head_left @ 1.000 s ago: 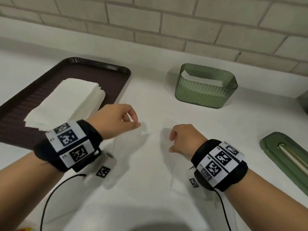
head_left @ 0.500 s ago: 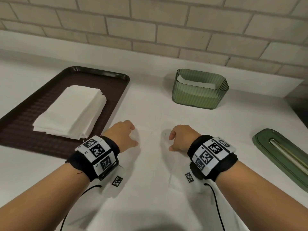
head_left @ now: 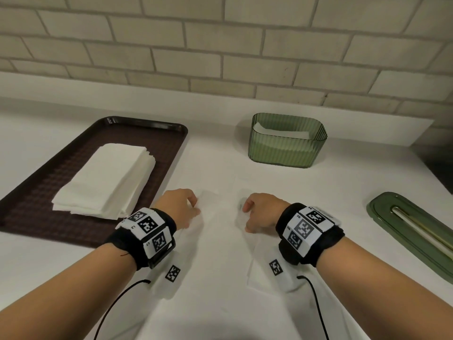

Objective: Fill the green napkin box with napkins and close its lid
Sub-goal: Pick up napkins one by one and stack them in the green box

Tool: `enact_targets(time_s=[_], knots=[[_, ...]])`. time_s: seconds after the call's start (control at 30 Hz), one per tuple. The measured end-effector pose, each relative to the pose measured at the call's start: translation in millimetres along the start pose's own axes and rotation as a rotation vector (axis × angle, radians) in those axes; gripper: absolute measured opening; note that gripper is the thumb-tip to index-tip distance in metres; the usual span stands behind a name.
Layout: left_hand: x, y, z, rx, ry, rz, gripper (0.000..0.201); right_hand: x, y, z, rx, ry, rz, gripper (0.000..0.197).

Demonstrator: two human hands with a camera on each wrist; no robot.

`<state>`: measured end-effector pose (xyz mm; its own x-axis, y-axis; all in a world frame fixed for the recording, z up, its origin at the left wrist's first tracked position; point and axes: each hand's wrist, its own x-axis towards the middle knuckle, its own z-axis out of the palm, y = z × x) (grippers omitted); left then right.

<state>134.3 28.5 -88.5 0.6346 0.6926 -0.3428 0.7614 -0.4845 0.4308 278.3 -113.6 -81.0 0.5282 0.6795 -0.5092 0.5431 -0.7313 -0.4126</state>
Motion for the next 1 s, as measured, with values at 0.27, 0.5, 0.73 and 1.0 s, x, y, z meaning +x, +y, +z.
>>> enact_targets(time_s=[0.27, 0.5, 0.73, 1.0], knots=[[-10.1, 9.8, -8.6, -0.016, 0.041, 0.019, 0.018, -8.0, 2.1, -7.9, 0.027, 0.103, -0.141, 0.019], [-17.0, 5.4, -17.9, 0.001, 0.093, 0.112, 0.024, -33.3, 29.1, -72.5, 0.114, 0.246, -0.189, 0.011], [-19.9, 7.6, -35.9, 0.004, 0.056, 0.194, 0.024, -60.4, 94.4, -124.5, 0.156, 0.412, -0.007, 0.029], [-5.4, 20.9, -47.1, -0.485, -0.155, 0.123, 0.017, -80.3, 131.9, -122.7, 0.214, 0.44, 0.079, 0.015]])
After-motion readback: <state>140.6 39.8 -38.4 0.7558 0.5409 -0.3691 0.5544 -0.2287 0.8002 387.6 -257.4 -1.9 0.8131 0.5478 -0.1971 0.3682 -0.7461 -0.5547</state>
